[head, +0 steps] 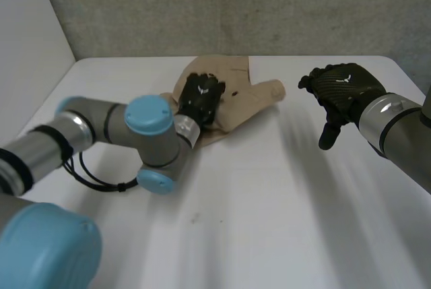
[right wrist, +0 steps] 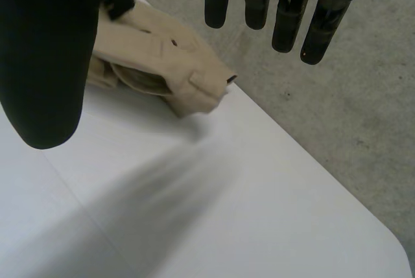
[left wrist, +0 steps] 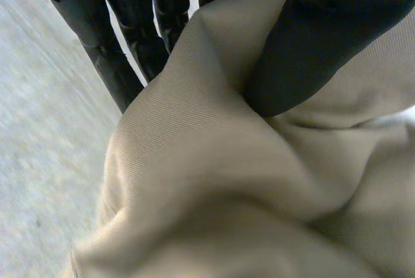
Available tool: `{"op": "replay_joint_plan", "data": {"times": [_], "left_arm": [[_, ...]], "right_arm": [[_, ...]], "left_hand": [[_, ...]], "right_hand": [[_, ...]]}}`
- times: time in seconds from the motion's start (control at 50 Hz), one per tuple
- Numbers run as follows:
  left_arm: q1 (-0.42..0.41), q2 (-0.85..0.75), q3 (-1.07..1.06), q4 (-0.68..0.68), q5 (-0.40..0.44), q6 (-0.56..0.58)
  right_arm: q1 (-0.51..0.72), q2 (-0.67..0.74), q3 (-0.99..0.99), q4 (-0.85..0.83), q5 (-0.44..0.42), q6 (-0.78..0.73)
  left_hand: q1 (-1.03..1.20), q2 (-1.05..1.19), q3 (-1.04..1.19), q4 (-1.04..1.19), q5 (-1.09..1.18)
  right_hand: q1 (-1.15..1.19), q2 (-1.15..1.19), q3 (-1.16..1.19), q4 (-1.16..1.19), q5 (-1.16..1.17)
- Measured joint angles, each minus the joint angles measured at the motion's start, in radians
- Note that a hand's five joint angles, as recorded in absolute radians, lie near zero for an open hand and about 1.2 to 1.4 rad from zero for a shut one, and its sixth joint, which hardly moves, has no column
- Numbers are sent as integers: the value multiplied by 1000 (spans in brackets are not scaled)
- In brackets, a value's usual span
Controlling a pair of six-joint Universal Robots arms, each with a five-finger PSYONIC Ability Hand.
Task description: Fold the shorts.
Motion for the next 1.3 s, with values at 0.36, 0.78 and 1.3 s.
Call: {"op": "replay_joint_plan", "data": {"times": [0.36,0.78,1.3], "left_arm": [[-57,687,-611,-87,3,-93],[-37,879,-862,-235,-66,160],[3,1146,-1171,-464,-330,-337]], "right_arm": [[4,-30,-15,61,2,13],[68,-75,190,144,-148,230],[179,80,451,-375,-111,211]], "left_hand": [[-4,-32,-26,-22,-13],[-860,-961,-943,-948,-909],[-718,-814,-803,-800,-751]], "right_hand": [[0,0,0,0,0],[0,0,0,0,0],[86,81,80,59,58]]}}
